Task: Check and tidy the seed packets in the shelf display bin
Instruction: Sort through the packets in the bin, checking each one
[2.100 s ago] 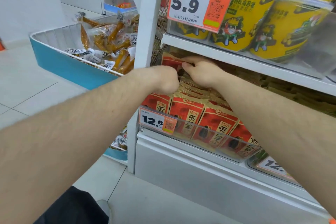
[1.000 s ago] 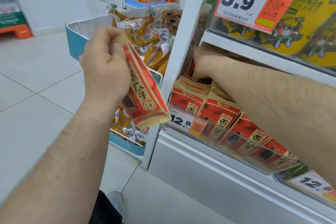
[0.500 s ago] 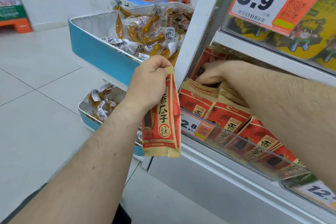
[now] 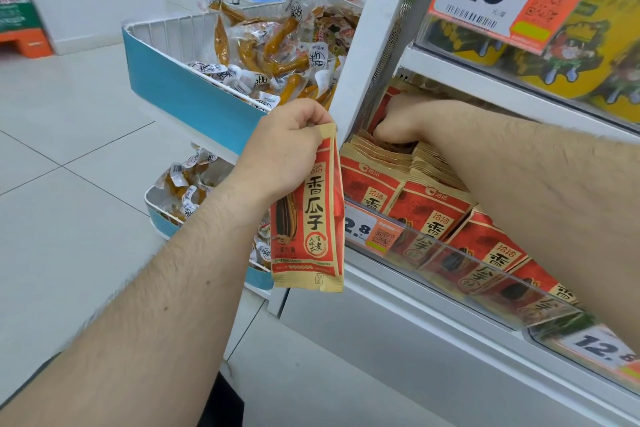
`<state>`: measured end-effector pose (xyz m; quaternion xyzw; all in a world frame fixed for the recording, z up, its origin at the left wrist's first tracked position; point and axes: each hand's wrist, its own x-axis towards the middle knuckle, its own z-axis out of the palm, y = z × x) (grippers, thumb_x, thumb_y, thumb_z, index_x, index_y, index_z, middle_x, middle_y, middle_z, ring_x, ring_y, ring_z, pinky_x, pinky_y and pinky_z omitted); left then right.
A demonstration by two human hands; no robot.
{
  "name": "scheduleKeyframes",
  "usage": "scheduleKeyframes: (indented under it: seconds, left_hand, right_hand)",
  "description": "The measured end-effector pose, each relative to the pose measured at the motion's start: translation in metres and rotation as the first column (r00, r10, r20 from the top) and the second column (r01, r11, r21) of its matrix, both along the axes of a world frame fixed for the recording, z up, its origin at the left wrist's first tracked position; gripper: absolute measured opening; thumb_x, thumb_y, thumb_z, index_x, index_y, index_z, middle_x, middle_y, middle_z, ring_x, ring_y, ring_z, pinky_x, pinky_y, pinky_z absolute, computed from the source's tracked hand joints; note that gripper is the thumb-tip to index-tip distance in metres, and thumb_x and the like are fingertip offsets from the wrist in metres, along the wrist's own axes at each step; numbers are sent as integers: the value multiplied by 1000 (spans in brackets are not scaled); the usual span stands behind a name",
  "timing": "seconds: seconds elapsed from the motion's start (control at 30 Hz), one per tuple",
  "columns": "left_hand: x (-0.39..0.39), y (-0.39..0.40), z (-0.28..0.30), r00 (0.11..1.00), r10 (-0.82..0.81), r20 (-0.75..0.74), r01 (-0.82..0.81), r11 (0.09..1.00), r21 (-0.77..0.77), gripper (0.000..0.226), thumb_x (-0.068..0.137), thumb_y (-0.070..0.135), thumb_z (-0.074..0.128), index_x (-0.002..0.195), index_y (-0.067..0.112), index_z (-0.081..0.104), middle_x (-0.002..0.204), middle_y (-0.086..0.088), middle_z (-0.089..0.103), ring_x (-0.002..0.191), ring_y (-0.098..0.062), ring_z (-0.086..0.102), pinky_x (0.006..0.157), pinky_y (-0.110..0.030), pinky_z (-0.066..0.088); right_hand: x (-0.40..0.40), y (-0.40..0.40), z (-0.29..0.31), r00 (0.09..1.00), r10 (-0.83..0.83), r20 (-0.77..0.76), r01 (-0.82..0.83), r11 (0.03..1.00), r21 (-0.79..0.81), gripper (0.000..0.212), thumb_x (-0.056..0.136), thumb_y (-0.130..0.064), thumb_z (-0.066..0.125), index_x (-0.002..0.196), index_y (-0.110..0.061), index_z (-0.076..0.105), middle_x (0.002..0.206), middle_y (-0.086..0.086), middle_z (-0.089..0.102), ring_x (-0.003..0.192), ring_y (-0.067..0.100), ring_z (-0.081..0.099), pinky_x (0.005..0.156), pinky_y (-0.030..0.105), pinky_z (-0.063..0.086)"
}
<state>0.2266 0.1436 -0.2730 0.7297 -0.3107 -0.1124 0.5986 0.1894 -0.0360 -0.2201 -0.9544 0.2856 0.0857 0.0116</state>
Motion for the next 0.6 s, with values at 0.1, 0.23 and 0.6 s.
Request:
scheduleKeyframes:
  seconds: [0.1, 0.23, 0.6]
  left_hand:
    - [-4, 3, 3, 997, -64, 38, 63, 998, 31, 33, 95, 6, 47, 76, 28, 63, 73, 8, 68, 67, -9, 68, 68, -32, 57]
    - [-13, 5, 6, 986, -138, 94, 127, 985, 114, 32, 98, 12, 51, 81, 35, 64, 85, 11, 68, 79, -5, 67, 72, -27, 57]
    - [-38, 6, 5, 966, -223, 132, 219, 975, 45, 27, 89, 16, 70, 92, 41, 62, 80, 15, 71, 77, 2, 67, 71, -17, 54]
  right_hand:
    - [-2, -8, -2, 996, -23, 88, 29, 997, -65, 18, 90, -24, 54, 101, -11, 61, 79, 3, 54, 74, 21, 54, 57, 25, 38]
    - [-17, -6, -1, 993, 31, 112, -27, 999, -39, 32, 91, -32, 53, 113, -14, 69, 100, 6, 69, 87, 23, 63, 69, 30, 51]
    - [-113, 54, -2, 650, 18, 760, -156, 982, 110, 13, 88, -26, 62, 85, -33, 73, 64, -19, 61, 57, -1, 53, 59, 18, 41]
